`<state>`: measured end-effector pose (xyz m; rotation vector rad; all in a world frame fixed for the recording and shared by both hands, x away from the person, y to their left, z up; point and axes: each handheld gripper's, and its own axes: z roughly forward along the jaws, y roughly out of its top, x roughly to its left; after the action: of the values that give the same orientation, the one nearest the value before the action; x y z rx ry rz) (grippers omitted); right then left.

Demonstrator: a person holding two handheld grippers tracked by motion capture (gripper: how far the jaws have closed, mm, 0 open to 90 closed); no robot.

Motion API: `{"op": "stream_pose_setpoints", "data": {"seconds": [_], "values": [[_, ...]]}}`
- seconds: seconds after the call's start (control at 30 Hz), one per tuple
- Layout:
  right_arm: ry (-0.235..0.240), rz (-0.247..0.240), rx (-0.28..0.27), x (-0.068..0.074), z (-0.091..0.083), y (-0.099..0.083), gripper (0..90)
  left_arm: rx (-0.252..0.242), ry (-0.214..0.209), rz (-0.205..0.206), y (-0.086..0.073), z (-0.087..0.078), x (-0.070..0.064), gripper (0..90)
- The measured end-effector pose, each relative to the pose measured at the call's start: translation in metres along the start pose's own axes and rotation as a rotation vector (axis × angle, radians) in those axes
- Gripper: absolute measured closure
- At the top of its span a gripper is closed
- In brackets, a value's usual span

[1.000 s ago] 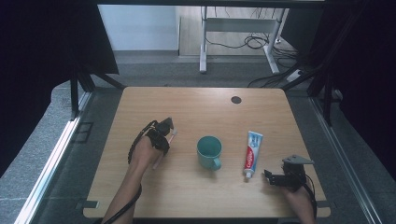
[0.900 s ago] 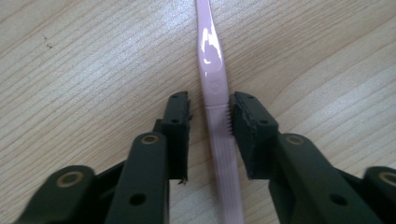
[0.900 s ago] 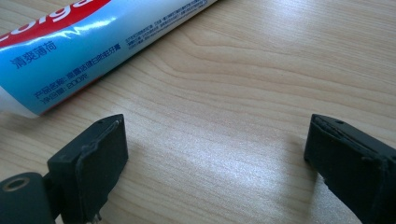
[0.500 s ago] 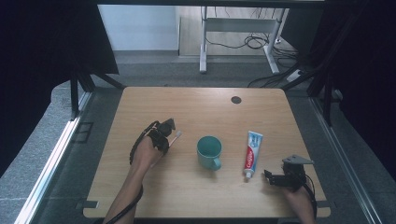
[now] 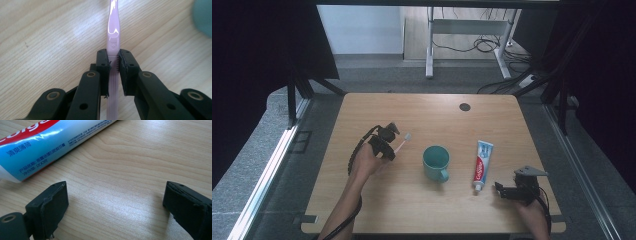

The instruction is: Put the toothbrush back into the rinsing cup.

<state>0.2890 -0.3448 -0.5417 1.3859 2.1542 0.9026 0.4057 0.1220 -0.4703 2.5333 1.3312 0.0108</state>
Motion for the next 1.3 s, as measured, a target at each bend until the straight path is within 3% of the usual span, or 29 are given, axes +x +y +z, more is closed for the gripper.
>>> {"op": "stream_pose_setpoints", "data": {"seconds": [0.2, 0.43, 0.67, 1.1, 1.3], "values": [[0.000, 0.000, 0.000, 0.000, 0.000, 0.000, 5.6, -0.078, -0.032, 0.032, -0.003, -0.015, -0.002, 78.9], [0.000, 0.000, 0.000, 0.000, 0.000, 0.000, 5.6, -0.145, -0.038, 0.069, -0.007, -0.026, -0.008, 78.9], [0.000, 0.001, 0.000, 0.000, 0.000, 0.000, 5.6, -0.233, -0.061, 0.122, -0.006, -0.040, -0.022, 78.9], [-0.001, 0.003, 0.000, 0.000, 0.000, 0.000, 5.6, -0.348, -0.078, 0.216, -0.004, -0.056, -0.042, 78.9], [-0.001, 0.003, -0.001, 0.000, 0.000, 0.000, 5.6, -0.398, -0.095, 0.237, -0.003, -0.060, -0.049, 78.9]]}}
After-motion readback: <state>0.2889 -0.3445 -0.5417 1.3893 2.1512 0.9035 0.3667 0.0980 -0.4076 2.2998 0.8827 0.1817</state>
